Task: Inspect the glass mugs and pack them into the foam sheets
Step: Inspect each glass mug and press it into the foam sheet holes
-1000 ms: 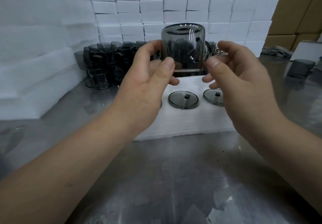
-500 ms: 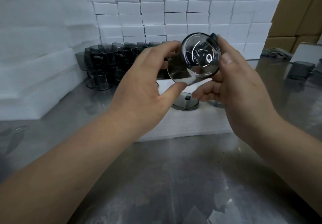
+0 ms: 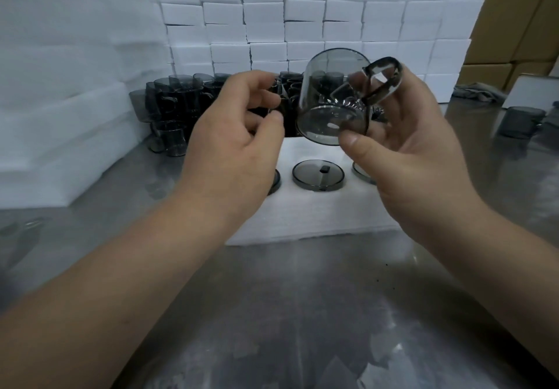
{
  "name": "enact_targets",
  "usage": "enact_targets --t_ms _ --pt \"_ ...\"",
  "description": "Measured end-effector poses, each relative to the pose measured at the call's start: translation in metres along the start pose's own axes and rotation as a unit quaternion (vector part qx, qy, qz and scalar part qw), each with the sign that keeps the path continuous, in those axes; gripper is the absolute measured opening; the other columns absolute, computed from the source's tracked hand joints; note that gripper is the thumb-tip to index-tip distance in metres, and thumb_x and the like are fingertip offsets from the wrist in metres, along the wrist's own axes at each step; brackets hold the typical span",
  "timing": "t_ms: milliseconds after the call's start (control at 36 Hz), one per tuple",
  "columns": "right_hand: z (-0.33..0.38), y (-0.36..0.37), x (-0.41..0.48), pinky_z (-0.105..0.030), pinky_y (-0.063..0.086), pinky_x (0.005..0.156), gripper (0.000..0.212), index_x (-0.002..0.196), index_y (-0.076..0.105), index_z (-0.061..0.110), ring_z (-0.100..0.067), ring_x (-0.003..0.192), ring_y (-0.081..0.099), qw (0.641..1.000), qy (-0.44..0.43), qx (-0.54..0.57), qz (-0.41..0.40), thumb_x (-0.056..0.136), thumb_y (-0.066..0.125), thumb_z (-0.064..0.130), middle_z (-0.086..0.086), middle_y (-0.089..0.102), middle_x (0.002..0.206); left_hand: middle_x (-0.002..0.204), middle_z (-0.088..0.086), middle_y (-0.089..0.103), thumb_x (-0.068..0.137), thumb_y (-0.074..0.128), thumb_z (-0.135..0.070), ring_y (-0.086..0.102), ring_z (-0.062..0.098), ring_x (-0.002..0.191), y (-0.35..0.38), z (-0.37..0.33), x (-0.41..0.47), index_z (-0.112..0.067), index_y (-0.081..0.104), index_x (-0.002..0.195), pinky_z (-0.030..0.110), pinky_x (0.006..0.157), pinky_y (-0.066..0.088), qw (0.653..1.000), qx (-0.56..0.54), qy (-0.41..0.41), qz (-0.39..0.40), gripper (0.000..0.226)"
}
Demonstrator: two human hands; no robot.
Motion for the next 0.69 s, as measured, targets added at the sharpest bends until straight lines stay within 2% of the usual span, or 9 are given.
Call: enact_targets --t_ms 56,195,278,333,389,445,528,611,695 --pt "0.001 0.002 0.000 -0.016 0.047 0.081 0.075 0.141 0.027 0.006 -0.004 0.094 0.064 1.000 -0.014 -0.018 -0.004 0.074 0.059 -0.002 -0.008 0.043 0.140 0.088 -0.015 0.061 0.078 0.046 -0.038 0.054 0.005 0.064 -0.001 -0.001 0.000 -0.043 0.049 0.094 0.020 0.071 0.048 1.000 -0.026 -0.014 -0.004 0.017" --pt "0.001 -0.001 -0.002 -0.017 0.045 0.090 0.066 0.124 0.033 0.040 -0.002 0.101 0.060 0.978 -0.086 -0.188 -0.021 0.074 0.064 0.011 0.011 0.047 0.126 0.089 -0.013 0.061 0.074 0.043 -0.050 0.051 0.001 0.064 -0.002 -0.007 -0.003 -0.044 0.048 0.098 0.016 0.066 0.046 0.999 -0.027 0.009 0.024 0.025" --pt "-0.001 -0.003 -0.003 -0.011 0.041 0.090 0.069 0.129 0.032 0.035 -0.003 0.108 0.054 0.941 -0.140 -0.308 -0.020 0.075 0.066 0.010 0.022 0.039 0.122 0.099 -0.014 0.058 0.073 0.046 -0.049 0.058 0.010 0.080 -0.001 -0.012 -0.007 -0.047 0.045 0.104 0.030 0.077 0.052 0.998 -0.023 0.023 0.060 0.031" --pt "-0.001 -0.004 -0.004 -0.006 0.036 0.089 0.070 0.131 0.032 0.030 0.004 0.109 0.047 0.921 -0.166 -0.352 -0.022 0.075 0.067 0.007 0.024 0.034 0.121 0.104 -0.018 0.057 0.072 0.048 -0.053 0.060 0.006 0.085 0.001 -0.014 -0.009 -0.051 0.042 0.105 0.038 0.082 0.052 0.996 -0.017 0.022 0.089 0.034" --pt "-0.001 -0.005 -0.004 -0.003 0.033 0.088 0.070 0.131 0.032 0.032 0.012 0.106 0.042 0.912 -0.173 -0.372 -0.021 0.074 0.066 0.008 0.025 0.032 0.120 0.106 -0.026 0.054 0.069 0.049 -0.058 0.060 -0.001 0.086 0.002 -0.014 -0.010 -0.054 0.038 0.106 0.030 0.082 0.050 0.994 0.001 0.017 0.104 0.039" --pt "-0.002 -0.005 -0.004 -0.003 0.032 0.088 0.070 0.132 0.034 0.032 0.009 0.105 0.042 0.907 -0.169 -0.385 -0.014 0.074 0.066 0.009 0.022 0.033 0.119 0.106 -0.032 0.050 0.065 0.049 -0.063 0.059 -0.006 0.089 0.003 -0.014 -0.010 -0.054 0.036 0.108 0.019 0.081 0.045 0.994 0.009 0.006 0.110 0.046" --pt "-0.001 -0.003 -0.004 -0.013 0.038 0.091 0.067 0.134 0.043 0.023 -0.006 0.111 0.044 0.895 -0.175 -0.409 -0.006 0.073 0.065 0.010 0.009 0.036 0.120 0.104 -0.036 0.047 0.062 0.052 -0.064 0.056 -0.014 0.093 0.004 -0.011 -0.010 -0.051 0.037 0.115 0.012 0.079 0.043 0.994 0.001 -0.010 0.111 0.057" --pt "0.002 0.001 -0.005 -0.039 0.045 0.094 0.065 0.133 0.047 0.014 -0.027 0.113 0.050 0.884 -0.202 -0.421 0.006 0.071 0.064 0.006 0.003 0.036 0.121 0.111 -0.030 0.050 0.060 0.058 -0.060 0.059 -0.009 0.094 0.006 -0.009 -0.010 -0.040 0.038 0.132 0.019 0.082 0.046 0.993 -0.024 -0.031 0.109 0.077" --pt "0.002 0.002 -0.005 -0.038 0.043 0.096 0.067 0.135 0.044 0.014 -0.027 0.114 0.049 0.887 -0.199 -0.416 0.011 0.071 0.062 0.006 0.004 0.035 0.123 0.114 -0.023 0.055 0.065 0.066 -0.048 0.063 -0.005 0.090 0.007 -0.007 -0.009 -0.051 0.040 0.116 0.020 0.081 0.050 0.993 -0.038 -0.039 0.107 0.057"
Point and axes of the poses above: each hand's wrist, its own x-axis towards the middle knuckle, its own y-axis out of the palm, z = x × y, the point moved 2 cm from there along x, towards the middle knuckle
